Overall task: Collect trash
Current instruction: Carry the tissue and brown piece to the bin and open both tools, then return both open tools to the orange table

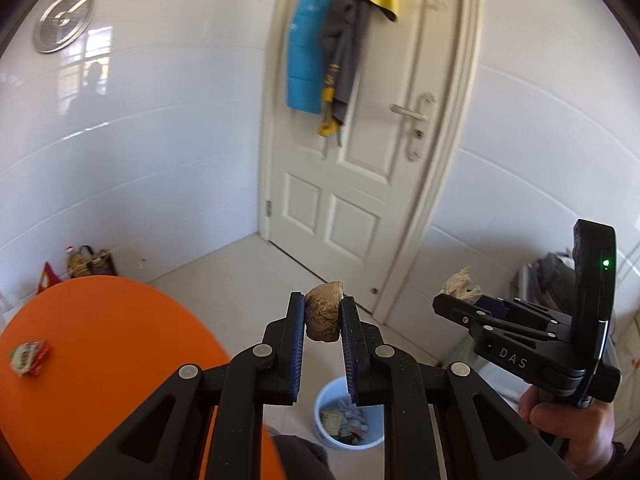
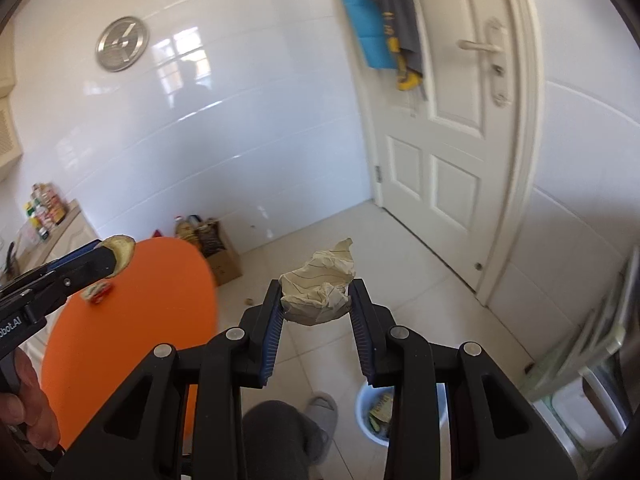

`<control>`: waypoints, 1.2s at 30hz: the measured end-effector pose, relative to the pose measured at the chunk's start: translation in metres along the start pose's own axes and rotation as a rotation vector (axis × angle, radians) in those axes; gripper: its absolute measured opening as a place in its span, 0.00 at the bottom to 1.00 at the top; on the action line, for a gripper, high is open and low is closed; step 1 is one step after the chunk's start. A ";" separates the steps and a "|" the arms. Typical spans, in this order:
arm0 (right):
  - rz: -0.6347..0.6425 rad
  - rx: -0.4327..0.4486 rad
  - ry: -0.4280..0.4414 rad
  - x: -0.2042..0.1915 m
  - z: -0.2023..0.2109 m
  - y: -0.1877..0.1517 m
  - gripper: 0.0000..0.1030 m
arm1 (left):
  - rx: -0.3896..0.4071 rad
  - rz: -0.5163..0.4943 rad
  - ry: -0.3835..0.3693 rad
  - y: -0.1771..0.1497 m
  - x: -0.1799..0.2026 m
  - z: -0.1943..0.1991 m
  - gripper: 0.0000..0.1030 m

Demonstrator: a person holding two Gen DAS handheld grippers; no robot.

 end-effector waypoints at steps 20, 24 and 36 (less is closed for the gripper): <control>-0.227 -0.326 -0.087 0.136 -0.118 -0.123 0.32 | -0.523 -0.008 -0.130 -0.100 0.080 -0.205 0.13; -0.243 -0.370 -0.090 0.145 -0.141 -0.134 0.34 | -0.578 -0.019 -0.120 -0.104 0.087 -0.239 0.13; -0.322 -0.422 -0.128 0.172 -0.156 -0.163 0.76 | -0.602 -0.042 -0.027 -0.083 0.101 -0.289 0.68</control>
Point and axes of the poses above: each gripper's, at about its wrist camera, not at the fingertips, and z roughly against the way its jaws point, x to its right, y to its top, the point moved 10 cm from there along -z, roughly the way its jaws point, and after that the axes turned 6 degrees about z, right-handed, at the moved point
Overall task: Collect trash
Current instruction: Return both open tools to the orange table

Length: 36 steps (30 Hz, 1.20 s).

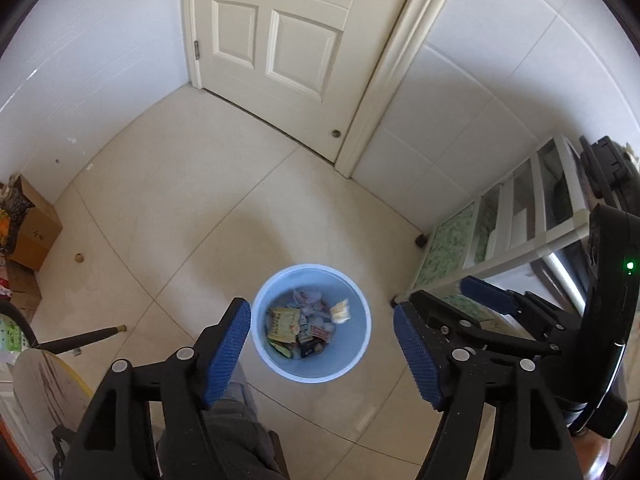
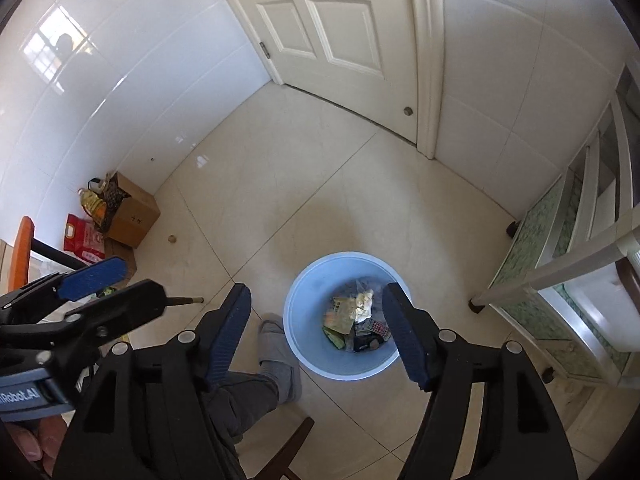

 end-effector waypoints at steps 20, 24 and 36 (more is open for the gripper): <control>0.053 0.152 -0.022 -0.061 0.084 0.022 1.00 | 0.365 0.059 0.173 -0.066 -0.013 0.138 0.94; 0.091 0.228 0.009 -0.099 0.122 0.032 1.00 | 0.443 0.094 0.169 -0.091 -0.030 0.187 0.96; 0.264 0.365 0.113 -0.235 0.192 0.038 1.00 | 0.670 0.228 0.262 -0.200 -0.097 0.334 0.99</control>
Point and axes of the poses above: each gripper's, at about its wrist camera, not at the fingertips, and z roughly against the way its jaws point, x to its right, y to its top, the point moved 10 cm from there along -z, roughly the way its jaws point, and after that the axes turned 6 degrees about z, right-handed, at the moved point
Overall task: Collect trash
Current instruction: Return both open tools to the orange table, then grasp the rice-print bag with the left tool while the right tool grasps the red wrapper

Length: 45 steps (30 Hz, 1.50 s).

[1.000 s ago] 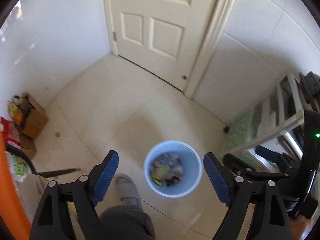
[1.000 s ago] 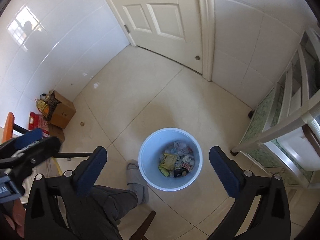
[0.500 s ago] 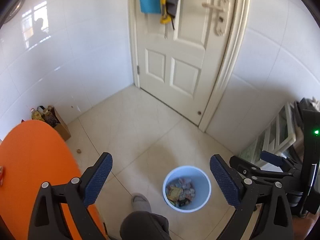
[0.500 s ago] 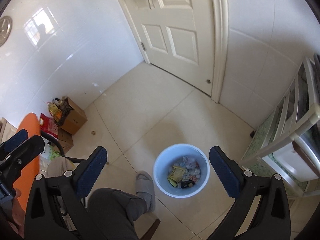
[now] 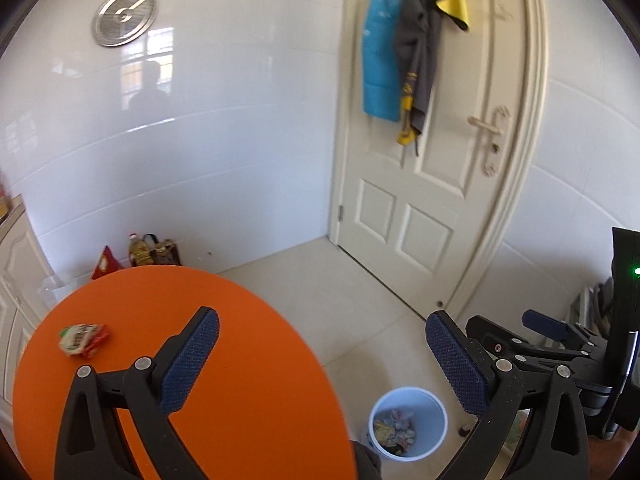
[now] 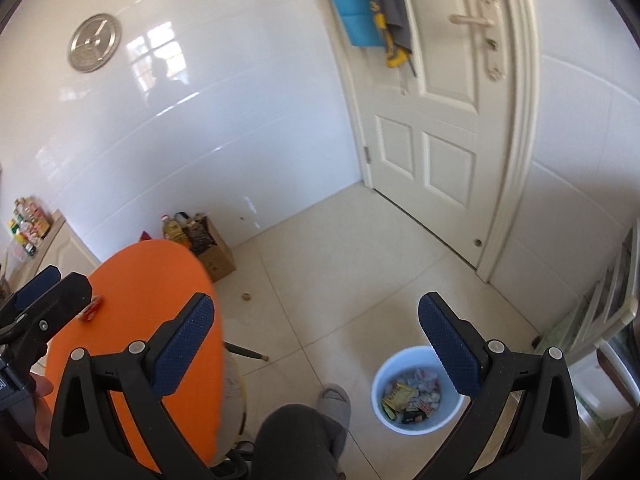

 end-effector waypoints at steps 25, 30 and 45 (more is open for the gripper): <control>0.408 0.099 0.306 -0.291 0.027 0.018 1.00 | 0.207 0.300 0.353 -0.072 -0.190 0.199 0.99; 0.491 0.056 0.357 -0.340 0.001 0.002 1.00 | 0.162 0.347 0.407 -0.080 -0.217 0.177 0.99; 0.516 -0.131 0.308 -0.368 -0.129 -0.022 1.00 | -0.074 0.376 0.383 -0.017 -0.281 -0.015 0.99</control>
Point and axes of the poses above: each gripper's, at about its wrist camera, not at the fingertips, and z roughly against the way its jaws point, x to its right, y to its top, the point moved 10 cm from there along -z, roughly the way its jaws point, and after that the axes turned 6 degrees about z, right-handed, at the moved point
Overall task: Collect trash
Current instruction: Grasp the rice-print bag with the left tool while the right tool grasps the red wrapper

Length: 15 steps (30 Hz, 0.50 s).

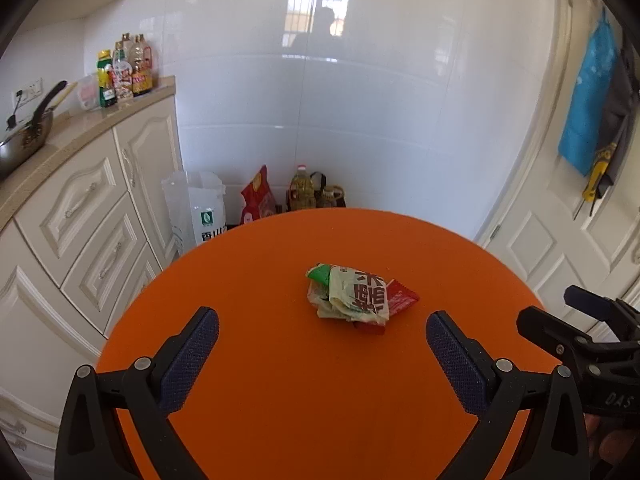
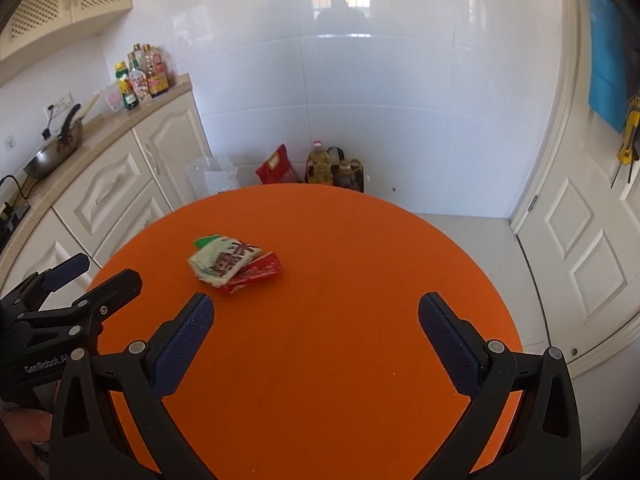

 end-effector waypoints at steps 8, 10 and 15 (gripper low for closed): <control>-0.030 -0.073 0.027 0.015 -0.052 -0.002 1.00 | -0.151 -0.082 0.022 0.045 0.045 -0.137 0.99; -0.040 -0.079 0.028 0.018 -0.059 -0.002 1.00 | -0.170 -0.095 0.025 0.057 0.046 -0.165 0.98; -0.041 -0.101 0.039 0.016 -0.073 -0.004 1.00 | -0.201 -0.069 -0.038 0.079 0.043 -0.210 0.77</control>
Point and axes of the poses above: each gripper's, at about its wrist camera, not at the fingertips, and z roughly against the way its jaws point, x to its right, y to its top, the point moved 10 cm from there along -z, roughly the way its jaws point, and after that the axes turned 6 degrees about z, right-handed, at the moved point
